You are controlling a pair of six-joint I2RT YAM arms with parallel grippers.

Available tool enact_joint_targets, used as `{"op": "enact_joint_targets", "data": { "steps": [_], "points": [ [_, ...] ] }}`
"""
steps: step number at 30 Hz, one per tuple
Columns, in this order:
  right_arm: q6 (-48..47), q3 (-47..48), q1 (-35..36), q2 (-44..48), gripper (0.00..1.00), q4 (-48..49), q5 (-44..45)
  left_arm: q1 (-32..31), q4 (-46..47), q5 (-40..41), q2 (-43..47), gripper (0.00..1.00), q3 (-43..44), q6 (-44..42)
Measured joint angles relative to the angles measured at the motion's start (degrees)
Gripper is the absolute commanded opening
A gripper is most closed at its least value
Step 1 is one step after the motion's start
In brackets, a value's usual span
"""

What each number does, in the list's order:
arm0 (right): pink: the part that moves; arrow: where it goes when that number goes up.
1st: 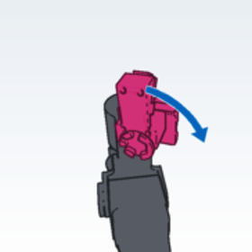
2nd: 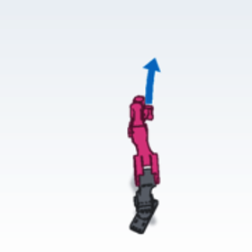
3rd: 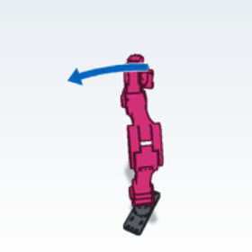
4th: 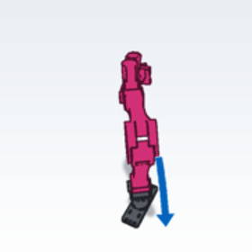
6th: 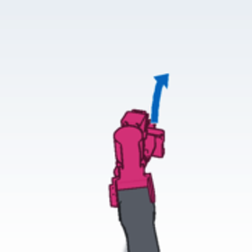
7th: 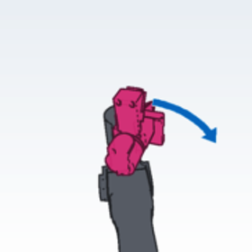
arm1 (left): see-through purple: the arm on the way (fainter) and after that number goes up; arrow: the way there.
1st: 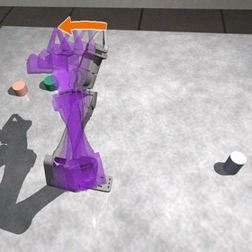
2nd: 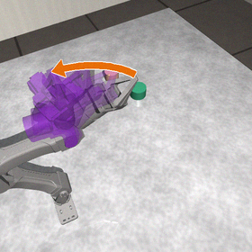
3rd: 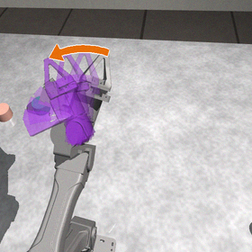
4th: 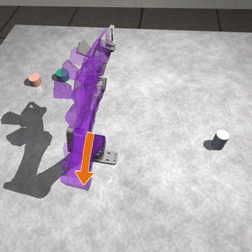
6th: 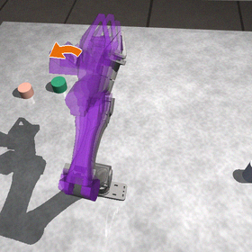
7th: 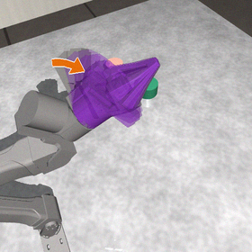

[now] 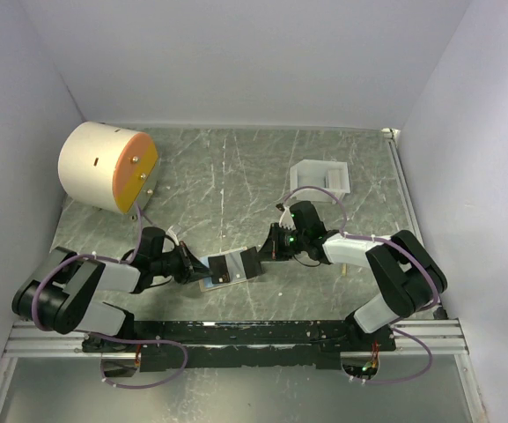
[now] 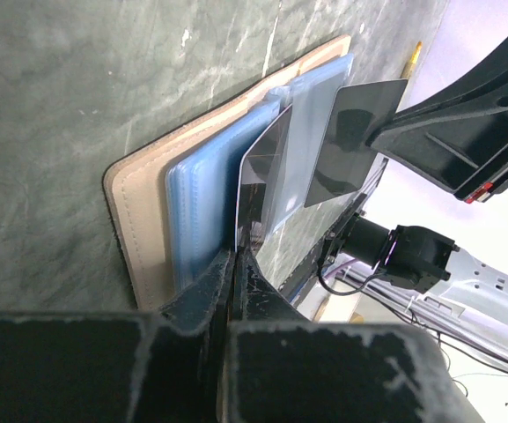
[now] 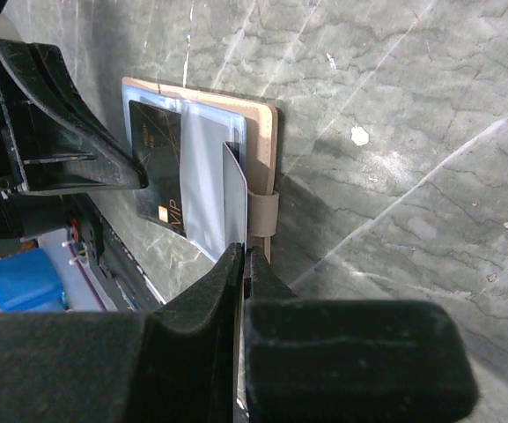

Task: Put the credit cards into the card holder
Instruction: Insert the credit card into the card holder.

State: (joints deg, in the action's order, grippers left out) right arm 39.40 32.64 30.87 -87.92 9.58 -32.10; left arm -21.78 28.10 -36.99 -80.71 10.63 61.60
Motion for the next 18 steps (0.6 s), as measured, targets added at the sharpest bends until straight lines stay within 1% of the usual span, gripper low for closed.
{"op": "enact_joint_targets", "data": {
  "steps": [11,18],
  "points": [
    [0.00,0.00,0.00,0.15,0.00,-0.02,0.00,0.00,2.25,0.26,-0.20,0.07,-0.39,1.03],
    [0.00,0.00,0.02,0.24,0.00,-0.02,0.00,0.00,6.36,0.74,-0.55,0.07,-2.34,2.49]
  ]
}}
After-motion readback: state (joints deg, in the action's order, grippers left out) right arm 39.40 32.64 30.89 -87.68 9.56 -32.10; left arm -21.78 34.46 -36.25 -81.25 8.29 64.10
